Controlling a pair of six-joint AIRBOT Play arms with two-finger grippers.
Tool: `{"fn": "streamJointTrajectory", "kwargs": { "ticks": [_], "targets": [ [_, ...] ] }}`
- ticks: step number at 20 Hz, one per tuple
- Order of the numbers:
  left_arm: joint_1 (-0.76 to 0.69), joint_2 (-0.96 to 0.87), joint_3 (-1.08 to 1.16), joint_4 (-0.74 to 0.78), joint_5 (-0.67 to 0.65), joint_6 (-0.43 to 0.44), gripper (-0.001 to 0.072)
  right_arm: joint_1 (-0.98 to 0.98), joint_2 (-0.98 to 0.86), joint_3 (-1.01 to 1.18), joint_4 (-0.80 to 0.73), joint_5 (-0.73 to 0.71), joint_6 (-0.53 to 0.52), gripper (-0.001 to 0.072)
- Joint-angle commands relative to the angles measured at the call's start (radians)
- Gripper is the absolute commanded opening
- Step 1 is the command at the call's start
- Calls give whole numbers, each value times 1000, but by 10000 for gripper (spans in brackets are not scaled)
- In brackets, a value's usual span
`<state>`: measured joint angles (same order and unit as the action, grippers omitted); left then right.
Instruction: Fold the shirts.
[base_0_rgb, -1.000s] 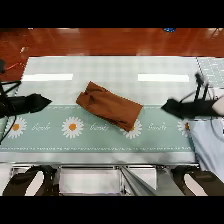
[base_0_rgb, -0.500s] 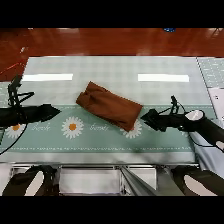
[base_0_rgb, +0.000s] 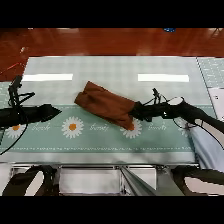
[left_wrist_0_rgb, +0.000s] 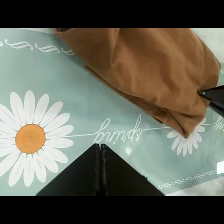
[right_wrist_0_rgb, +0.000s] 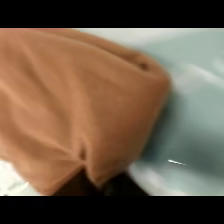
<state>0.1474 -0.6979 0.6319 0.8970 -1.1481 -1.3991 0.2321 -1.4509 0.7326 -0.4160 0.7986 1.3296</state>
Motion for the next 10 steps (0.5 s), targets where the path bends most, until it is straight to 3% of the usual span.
{"fn": "streamJointTrajectory", "kwargs": {
  "ticks": [1, 5, 10],
  "targets": [
    [0, 0, 0, 0, 3, 0, 18, 79, -62, 135, -2, 14, -67, 21],
    [0, 0, 0, 0, 4, 0, 19, 108, -62, 407, -123, 114, -20, 21],
    [0, 0, 0, 0, 3, 0, 19, 105, -62, 886, -449, 252, 182, 21]
  ]
}}
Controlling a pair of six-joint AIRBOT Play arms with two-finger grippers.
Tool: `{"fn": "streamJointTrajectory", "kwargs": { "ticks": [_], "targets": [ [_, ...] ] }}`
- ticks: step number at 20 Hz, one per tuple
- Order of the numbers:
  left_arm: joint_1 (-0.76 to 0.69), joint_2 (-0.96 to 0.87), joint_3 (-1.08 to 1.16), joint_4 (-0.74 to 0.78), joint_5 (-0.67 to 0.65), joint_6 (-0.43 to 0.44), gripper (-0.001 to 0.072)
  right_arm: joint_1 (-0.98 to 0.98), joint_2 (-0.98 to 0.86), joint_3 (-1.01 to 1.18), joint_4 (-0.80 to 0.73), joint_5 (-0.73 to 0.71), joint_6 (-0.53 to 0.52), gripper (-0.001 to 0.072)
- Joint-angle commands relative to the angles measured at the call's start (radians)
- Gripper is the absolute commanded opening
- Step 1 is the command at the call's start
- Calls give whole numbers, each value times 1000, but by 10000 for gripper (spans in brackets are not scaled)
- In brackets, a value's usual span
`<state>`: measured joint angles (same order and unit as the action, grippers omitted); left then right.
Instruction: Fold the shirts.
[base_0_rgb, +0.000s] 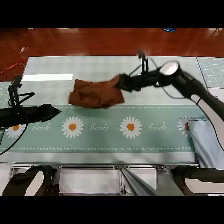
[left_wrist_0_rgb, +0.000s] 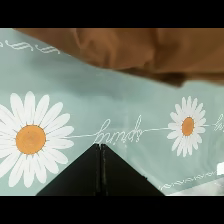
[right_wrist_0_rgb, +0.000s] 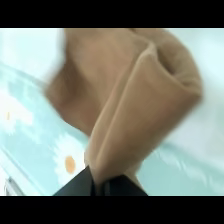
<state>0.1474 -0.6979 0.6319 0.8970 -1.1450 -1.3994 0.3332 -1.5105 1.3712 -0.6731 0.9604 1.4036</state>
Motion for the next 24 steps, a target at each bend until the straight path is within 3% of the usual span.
{"fn": "streamJointTrajectory", "kwargs": {
  "ticks": [1, 7, 18, 24],
  "targets": [
    [0, 0, 0, 0, 0, 0, 19, -6, -2, 342, -240, 133, 127, 21],
    [0, 0, 0, 0, -20, 0, 19, -233, 20, 682, -306, 352, 212, 21],
    [0, 0, 0, 0, -26, 4, 19, -868, 184, 657, -303, 674, 410, 21],
    [0, 0, 0, 0, -23, 69, 19, -1038, 321, 479, -362, 756, 393, 20]
  ]
}}
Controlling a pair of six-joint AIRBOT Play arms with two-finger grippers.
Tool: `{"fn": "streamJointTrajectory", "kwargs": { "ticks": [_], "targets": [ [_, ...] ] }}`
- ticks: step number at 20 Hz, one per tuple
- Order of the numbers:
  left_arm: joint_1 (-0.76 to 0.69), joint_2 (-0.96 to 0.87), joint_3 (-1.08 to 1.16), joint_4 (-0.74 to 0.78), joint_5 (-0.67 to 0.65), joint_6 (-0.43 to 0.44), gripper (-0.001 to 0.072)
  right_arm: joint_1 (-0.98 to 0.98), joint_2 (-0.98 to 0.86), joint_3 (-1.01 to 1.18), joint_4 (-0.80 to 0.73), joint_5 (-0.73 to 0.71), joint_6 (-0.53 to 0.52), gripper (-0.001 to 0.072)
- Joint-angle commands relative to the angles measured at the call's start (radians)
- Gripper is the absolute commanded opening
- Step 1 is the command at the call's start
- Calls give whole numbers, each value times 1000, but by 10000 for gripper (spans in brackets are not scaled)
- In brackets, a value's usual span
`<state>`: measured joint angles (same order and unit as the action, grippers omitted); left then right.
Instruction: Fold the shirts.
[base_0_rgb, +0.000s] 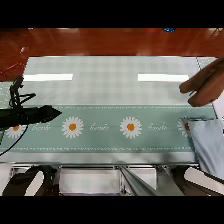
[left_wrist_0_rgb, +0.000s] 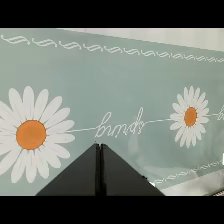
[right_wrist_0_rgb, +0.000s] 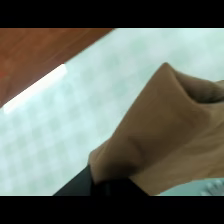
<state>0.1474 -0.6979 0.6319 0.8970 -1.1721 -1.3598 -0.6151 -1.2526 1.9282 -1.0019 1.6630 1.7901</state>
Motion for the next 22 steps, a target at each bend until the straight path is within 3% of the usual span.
{"fn": "streamJointTrajectory", "kwargs": {
  "ticks": [1, 4, 8, 11, 14, 15, 16, 17, 20, 21, 22],
  "targets": [
    [0, 0, 0, 1, 10, 44, 19, -126, 93, -127, -36, 71, 3, 20],
    [0, -1, 0, 1, 41, 44, 19, -246, 211, -317, -130, 118, -17, 20],
    [0, -1, 0, 0, 82, 43, 19, -460, 339, -527, -296, 195, -138, 21],
    [0, -1, 0, 0, 108, 43, 19, -587, 456, -672, -340, 194, -119, 22],
    [0, -1, 0, 1, 118, 45, 19, -596, 554, -782, -529, 195, -101, 26],
    [0, -1, 0, 0, 118, 56, 19, -596, 576, -803, -593, 195, -100, 119],
    [0, -1, 0, 0, 119, 59, 19, -596, 590, -816, -653, 195, -89, 329],
    [0, -2, 0, 0, 123, 59, 19, -596, 591, -819, -665, 195, -90, 416],
    [0, -3, 1, 2, 196, 98, 19, -596, 576, -818, -601, 175, -80, 412],
    [2, -9, 9, 24, 257, 166, 19, -596, 566, -814, -478, 130, -56, 394],
    [2, -23, 34, 51, 310, 169, 19, -596, 557, -814, -282, 65, -61, 312]
  ]
}}
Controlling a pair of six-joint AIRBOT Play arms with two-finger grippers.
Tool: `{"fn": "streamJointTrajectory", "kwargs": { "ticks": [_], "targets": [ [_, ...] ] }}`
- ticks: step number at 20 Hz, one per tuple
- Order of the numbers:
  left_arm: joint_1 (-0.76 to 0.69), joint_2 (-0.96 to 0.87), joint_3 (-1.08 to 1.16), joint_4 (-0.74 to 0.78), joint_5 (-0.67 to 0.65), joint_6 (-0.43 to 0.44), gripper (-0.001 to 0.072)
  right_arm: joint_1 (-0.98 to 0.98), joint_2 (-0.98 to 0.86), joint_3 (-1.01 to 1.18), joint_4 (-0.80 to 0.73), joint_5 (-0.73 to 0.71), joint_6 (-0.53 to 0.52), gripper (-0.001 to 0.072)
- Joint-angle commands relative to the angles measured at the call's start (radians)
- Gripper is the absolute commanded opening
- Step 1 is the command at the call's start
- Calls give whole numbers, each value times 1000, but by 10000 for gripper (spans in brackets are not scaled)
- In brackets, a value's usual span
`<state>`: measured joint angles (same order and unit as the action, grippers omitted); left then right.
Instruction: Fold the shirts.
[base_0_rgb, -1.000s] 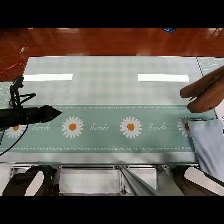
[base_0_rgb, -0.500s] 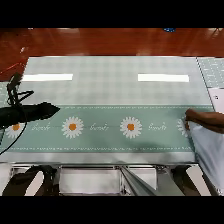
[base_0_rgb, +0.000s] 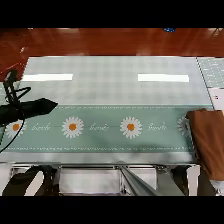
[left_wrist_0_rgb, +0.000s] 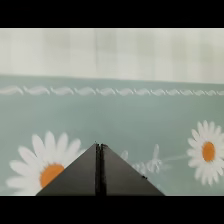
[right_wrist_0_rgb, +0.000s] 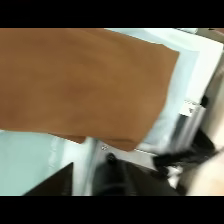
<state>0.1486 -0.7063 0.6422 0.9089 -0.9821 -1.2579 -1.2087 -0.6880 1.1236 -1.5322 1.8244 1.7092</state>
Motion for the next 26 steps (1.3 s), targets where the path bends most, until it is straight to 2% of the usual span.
{"fn": "streamJointTrajectory", "kwargs": {
  "ticks": [1, 2, 4, 5, 6, 8, 10, 11, 12, 14, 16, 20, 26],
  "targets": [
    [1, -36, 66, 39, 144, 54, 19, 2, -17, -9, 442, -166, 2, 160],
    [0, -69, 132, 11, 152, 40, 19, 39, -32, -9, 683, -278, -51, 21],
    [-5, -163, 308, -84, 119, 42, 18, 198, -68, -8, 931, -494, -61, 21],
    [-19, -218, 413, -110, 86, 41, 18, 335, -100, 6, 961, -591, -87, 21],
    [-51, -285, 534, -112, 41, 29, 18, 489, -142, 38, 932, -657, -118, 20],
    [-140, -423, 761, -68, -76, -56, 17, 837, -264, 128, 779, -750, -164, 20],
    [-261, -539, 917, 69, -190, -146, 17, 1151, -425, 242, 516, -737, -167, 20],
    [-319, -573, 931, 159, -215, -158, 17, 1264, -499, 288, 365, -695, -157, 20],
    [-372, -601, 901, 283, -217, -193, 18, 1358, -571, 317, 192, -641, -119, 21],
    [-398, -644, 795, 448, -242, -379, 18, 1453, -673, 304, -96, -518, 37, 20],
    [-383, -653, 703, 454, -217, -404, 18, 1465, -737, 265, -151, -458, 53, 20],
    [-366, -658, 667, 454, -173, -405, 19, 1466, -743, 245, -147, -551, 60, 21],
    [-367, -660, 667, 457, -197, -394, 19, 1466, -742, 245, -153, -552, 59, 21]
  ]
}}
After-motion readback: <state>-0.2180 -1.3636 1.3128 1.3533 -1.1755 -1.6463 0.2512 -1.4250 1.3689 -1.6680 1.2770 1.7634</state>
